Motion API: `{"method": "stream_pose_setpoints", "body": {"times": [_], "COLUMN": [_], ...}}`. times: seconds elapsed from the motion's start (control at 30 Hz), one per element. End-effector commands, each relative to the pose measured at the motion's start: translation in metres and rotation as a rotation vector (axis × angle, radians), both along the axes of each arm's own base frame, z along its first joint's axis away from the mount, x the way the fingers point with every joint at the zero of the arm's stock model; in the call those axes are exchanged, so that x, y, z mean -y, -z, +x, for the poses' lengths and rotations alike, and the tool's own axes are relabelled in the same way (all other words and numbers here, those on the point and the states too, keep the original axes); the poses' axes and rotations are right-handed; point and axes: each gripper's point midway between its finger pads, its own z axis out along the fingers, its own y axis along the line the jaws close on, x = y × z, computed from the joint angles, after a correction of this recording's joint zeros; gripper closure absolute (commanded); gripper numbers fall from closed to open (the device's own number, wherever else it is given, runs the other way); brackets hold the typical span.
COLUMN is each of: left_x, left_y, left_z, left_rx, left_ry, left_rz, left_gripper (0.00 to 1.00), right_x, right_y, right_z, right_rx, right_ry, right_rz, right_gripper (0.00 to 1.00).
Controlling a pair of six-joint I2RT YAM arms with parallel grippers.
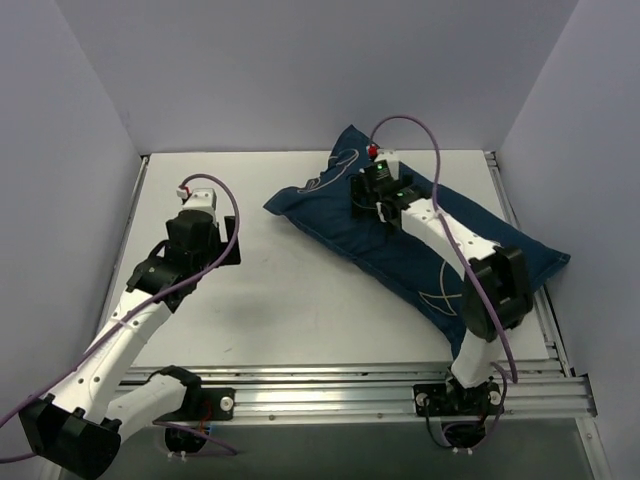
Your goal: Remove the pillowcase from the pillow
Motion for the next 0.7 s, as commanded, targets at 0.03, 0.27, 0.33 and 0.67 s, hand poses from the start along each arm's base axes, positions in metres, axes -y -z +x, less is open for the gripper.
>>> {"method": "stream_pose_setpoints", "body": {"times": [0.03, 0.27, 0.33, 0.67], "left_x": [-0.015, -0.034, -0.033, -0.019], "left_y": [-0.015, -0.026, -0.028, -0.022], "left_z": [0.005, 0.002, 0.001, 0.004], "left_rx": [0.077, 0.132, 0.147, 0.123], "left_ry": [-0.04, -0.124, -0.119, -0.057], "left_rz": [0.005, 0.029, 0.017, -0.03], "left_gripper": [0.06, 0.06, 0.06, 0.06], "right_x": [-0.04, -0.138, -0.163, -0.173], "right_y": [0.037, 0.084, 0.09, 0.04], "right_z": [0.006, -0.095, -0.144, -0.264], "right_rx": [-0.034, -0.111, -0.122, -0.079], "right_ry": [-0.074, -0.447, -0.562, -0.683], "right_rz": [-0.1, -0.184, -0.214, -0.113], "right_gripper": [0.24, 1.0, 1.0, 0.98]}}
